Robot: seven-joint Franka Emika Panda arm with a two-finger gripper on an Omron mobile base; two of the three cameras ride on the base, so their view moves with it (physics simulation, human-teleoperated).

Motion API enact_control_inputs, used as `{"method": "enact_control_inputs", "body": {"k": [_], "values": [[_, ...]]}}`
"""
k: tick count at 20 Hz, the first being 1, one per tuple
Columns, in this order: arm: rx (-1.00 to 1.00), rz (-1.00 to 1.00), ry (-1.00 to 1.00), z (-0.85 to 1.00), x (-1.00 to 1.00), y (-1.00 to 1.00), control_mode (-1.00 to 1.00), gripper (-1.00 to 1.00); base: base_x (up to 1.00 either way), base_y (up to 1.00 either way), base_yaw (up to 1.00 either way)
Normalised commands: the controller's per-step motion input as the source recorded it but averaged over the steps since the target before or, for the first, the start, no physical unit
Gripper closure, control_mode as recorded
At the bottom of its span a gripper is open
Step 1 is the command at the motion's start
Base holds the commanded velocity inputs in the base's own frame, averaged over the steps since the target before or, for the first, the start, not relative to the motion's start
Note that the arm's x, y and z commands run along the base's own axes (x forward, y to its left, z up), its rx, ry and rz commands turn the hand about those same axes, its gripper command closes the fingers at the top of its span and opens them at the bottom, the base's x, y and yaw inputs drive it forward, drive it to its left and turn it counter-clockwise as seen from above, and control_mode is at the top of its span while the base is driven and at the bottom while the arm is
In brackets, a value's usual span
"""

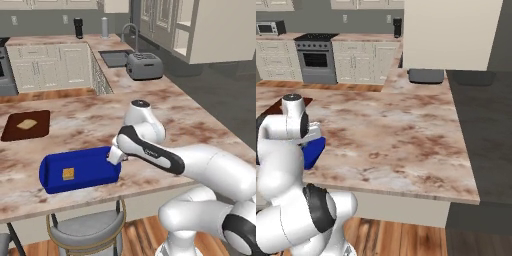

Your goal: Take the cakes from the fridge and place them on the empty tray on the dining counter.

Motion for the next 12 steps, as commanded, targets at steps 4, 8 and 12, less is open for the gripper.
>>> {"method": "enact_control_inputs", "body": {"k": [4, 8, 12], "values": [[-0.02, 0.03, 0.00, -0.11, 0.17, 0.41, -1.00, 1.00, 0.00, 0.00, 0.00], [-0.06, 0.00, 0.00, -0.31, 0.34, 0.42, -1.00, 1.00, 0.00, 0.00, 0.00], [-0.04, 0.00, 0.00, -0.32, 0.39, 0.30, -1.00, 1.00, 0.00, 0.00, 0.00]]}}
